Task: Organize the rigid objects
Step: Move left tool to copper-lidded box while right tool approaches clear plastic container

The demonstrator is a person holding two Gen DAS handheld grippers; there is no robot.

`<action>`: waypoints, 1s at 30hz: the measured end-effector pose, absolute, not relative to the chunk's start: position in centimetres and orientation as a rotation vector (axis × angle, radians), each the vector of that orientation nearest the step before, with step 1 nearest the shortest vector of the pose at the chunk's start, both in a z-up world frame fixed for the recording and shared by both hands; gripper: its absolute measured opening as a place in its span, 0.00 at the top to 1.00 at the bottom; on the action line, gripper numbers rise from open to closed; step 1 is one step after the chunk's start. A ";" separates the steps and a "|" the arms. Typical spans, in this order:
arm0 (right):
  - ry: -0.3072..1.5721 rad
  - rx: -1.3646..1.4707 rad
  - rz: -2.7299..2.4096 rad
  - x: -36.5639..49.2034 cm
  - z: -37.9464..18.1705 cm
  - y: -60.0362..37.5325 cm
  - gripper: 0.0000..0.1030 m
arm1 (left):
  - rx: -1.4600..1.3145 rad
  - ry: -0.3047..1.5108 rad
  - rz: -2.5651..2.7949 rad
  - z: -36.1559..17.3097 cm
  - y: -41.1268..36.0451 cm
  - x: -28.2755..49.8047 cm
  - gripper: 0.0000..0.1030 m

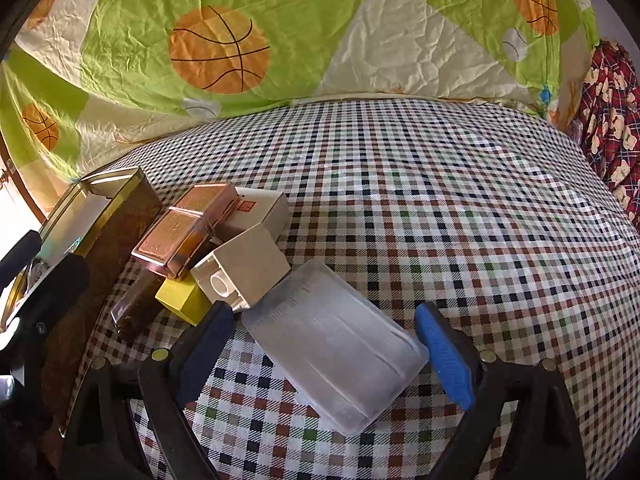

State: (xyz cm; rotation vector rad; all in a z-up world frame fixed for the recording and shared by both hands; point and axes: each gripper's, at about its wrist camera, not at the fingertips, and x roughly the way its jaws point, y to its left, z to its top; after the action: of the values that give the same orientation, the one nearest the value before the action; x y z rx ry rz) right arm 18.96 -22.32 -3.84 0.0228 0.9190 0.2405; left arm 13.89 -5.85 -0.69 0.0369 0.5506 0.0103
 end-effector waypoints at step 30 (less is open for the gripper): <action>0.834 0.068 0.238 17.6 -3.2 -25.0 0.45 | 0.070 0.683 -0.096 -2.7 -9.5 19.0 0.17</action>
State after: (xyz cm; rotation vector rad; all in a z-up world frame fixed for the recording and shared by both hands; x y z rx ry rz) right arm 17.60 -25.00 -3.16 0.0684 0.8343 0.2379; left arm 19.04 -9.53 -2.69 0.0701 0.6825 -0.0964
